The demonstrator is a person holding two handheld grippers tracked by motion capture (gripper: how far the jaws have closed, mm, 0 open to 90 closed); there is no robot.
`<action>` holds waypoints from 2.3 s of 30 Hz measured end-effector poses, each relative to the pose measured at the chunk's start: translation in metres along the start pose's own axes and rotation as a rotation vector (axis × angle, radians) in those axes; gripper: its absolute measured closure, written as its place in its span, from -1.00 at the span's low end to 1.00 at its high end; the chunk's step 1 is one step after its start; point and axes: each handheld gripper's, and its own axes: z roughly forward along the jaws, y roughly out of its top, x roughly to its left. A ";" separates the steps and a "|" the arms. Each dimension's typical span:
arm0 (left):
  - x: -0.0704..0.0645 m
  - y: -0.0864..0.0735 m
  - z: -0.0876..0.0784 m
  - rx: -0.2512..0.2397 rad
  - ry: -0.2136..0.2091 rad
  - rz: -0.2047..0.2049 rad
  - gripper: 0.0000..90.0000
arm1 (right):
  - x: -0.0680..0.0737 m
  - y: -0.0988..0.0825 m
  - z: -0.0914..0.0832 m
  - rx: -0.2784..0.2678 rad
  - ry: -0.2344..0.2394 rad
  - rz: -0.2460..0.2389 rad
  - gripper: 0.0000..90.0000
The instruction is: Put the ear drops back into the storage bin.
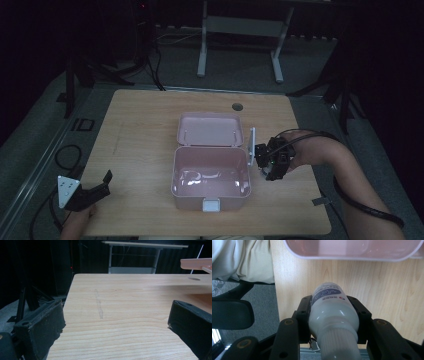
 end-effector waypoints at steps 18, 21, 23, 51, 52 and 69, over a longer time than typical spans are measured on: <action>0.000 0.000 0.000 0.000 -0.001 0.000 -0.98 | -0.002 0.046 -0.018 -0.004 -0.020 -0.069 0.32; 0.000 0.000 0.000 0.000 -0.001 -0.001 -0.98 | -0.002 0.050 -0.018 -0.004 -0.019 -0.076 0.32; 0.000 0.000 0.000 0.001 -0.001 -0.001 -0.98 | -0.003 0.056 -0.016 0.001 -0.017 -0.085 0.32; 0.000 0.000 0.000 -0.001 -0.002 -0.002 -0.98 | -0.015 0.086 0.053 0.013 0.028 -0.115 0.32; 0.000 0.000 0.000 -0.001 -0.001 -0.002 -0.98 | -0.016 0.086 0.056 0.012 0.026 -0.109 0.32; 0.000 0.000 0.000 -0.001 -0.002 -0.002 -0.98 | -0.022 0.094 0.098 0.045 0.054 -0.116 0.32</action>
